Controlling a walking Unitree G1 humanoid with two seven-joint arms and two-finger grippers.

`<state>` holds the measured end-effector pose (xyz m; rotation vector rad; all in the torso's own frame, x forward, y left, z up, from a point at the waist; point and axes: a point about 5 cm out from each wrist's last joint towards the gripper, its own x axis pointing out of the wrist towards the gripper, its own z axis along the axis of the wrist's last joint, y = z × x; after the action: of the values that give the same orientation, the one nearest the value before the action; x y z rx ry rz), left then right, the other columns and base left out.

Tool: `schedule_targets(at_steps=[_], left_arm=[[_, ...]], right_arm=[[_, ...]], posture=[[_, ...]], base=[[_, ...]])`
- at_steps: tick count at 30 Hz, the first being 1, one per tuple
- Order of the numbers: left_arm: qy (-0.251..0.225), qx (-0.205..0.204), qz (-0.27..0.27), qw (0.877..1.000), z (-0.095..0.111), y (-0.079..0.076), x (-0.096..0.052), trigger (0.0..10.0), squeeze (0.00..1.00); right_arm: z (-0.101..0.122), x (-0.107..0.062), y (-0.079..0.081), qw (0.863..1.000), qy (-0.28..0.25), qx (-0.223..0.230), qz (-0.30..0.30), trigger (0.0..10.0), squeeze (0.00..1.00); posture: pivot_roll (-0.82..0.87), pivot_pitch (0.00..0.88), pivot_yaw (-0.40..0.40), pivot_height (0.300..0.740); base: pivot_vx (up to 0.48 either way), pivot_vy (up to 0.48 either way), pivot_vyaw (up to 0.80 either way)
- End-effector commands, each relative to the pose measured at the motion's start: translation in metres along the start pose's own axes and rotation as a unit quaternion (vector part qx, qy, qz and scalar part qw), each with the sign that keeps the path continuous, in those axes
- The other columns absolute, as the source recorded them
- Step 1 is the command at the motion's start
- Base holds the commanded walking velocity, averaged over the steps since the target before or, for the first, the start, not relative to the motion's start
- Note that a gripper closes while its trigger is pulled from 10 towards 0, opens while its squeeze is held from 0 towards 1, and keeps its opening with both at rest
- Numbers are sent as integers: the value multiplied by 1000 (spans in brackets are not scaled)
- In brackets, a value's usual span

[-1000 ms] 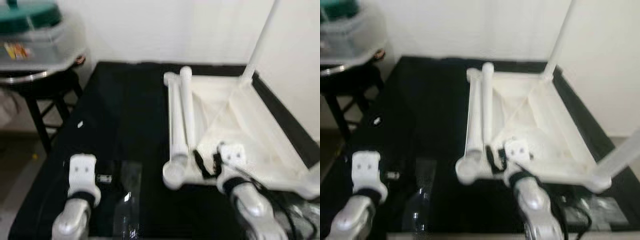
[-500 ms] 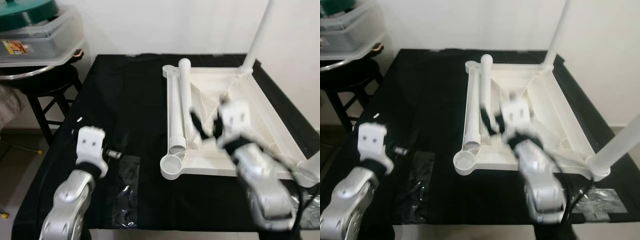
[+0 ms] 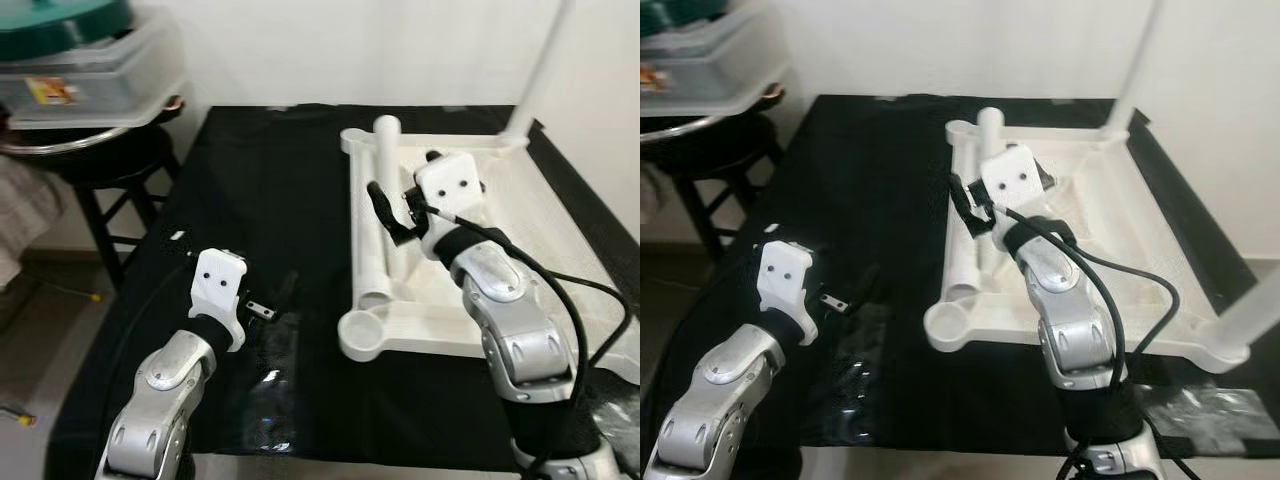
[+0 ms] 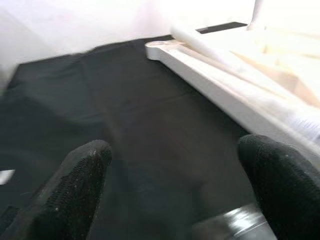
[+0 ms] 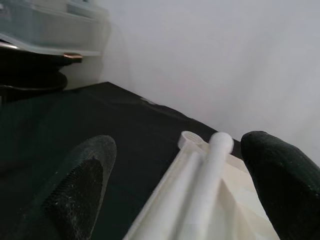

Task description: Building children table

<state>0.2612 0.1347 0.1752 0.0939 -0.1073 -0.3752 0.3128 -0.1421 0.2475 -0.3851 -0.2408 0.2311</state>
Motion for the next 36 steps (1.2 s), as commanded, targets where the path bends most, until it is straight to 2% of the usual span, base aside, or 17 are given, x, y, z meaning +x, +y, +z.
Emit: schedule_targets(at_steps=[1,4,7,12,15,17,18,21,22,24,27,29,30,31,32,34,36], left_arm=[[18,2,-3,1000,-6,2,-3,10000,0],[11,-6,0,1000,-6,2,-2,10000,0],[11,6,-1,1000,-7,1,-1,10000,0],[22,22,-14,999,-14,-1,-6,10000,0],[26,25,-9,999,-17,1,-8,10000,0],[29,28,3,999,-20,5,-10,10000,0],[29,28,3,999,-20,5,-10,10000,0],[30,31,8,999,-23,4,-12,10000,0],[30,31,8,999,-23,4,-12,10000,0],[26,31,12,999,-23,3,-13,10000,0],[24,31,14,999,-23,3,-13,10000,0],[20,28,15,999,-23,3,-13,10000,0],[20,28,15,999,-23,3,-13,10000,0],[18,27,16,999,-23,3,-13,10000,0],[14,26,15,999,-23,2,-14,10000,0],[14,26,15,999,-23,2,-14,10000,0],[11,26,13,1000,-23,1,-14,10000,0]], right_arm=[[-9,-3,5,1000,22,2,10,10000,0],[-16,-7,2,999,37,1,11,10000,0],[-24,-12,-3,998,54,-1,13,10000,0],[-37,-23,-15,995,81,-28,51,10000,0],[-39,-29,-23,992,82,-50,82,10000,0],[-37,-36,-33,985,80,-82,131,10000,0],[-37,-36,-33,985,80,-82,131,10000,0],[-35,-42,-43,972,84,-132,175,10000,0],[-35,-42,-43,972,84,-132,175,10000,0],[-36,-46,-49,957,95,-184,205,10000,0],[-37,-47,-52,949,100,-206,215,10000,0],[-39,-46,-53,934,110,-251,230,10000,0],[-39,-46,-53,934,110,-251,230,10000,0],[-42,-45,-53,922,116,-280,241,10000,0],[-50,-46,-52,894,140,-329,270,10000,0],[-50,-46,-52,894,140,-329,270,10000,0],[-57,-46,-54,874,160,-363,282,10000,0]], posture=[[-8,119,-17,740],[-12,118,-16,740],[-13,116,-16,740],[-13,117,-15,740],[-14,117,-17,740],[-18,118,-17,740],[-18,118,-17,740],[-19,118,-20,740],[-19,118,-20,740],[-19,116,-20,740],[-19,116,-20,740],[-23,112,-19,740],[-23,112,-19,740],[-23,112,-19,740],[-20,109,-19,740],[-20,109,-19,740],[-15,107,-24,740]], base=[[0,480,0],[0,480,0],[0,0,0],[0,0,0],[0,0,-800],[0,0,-800],[0,0,-800],[0,0,-800],[0,0,-800],[0,0,-800],[0,0,-800],[0,0,-747],[0,0,-694],[0,0,0],[0,0,0],[0,0,0],[0,0,0]])
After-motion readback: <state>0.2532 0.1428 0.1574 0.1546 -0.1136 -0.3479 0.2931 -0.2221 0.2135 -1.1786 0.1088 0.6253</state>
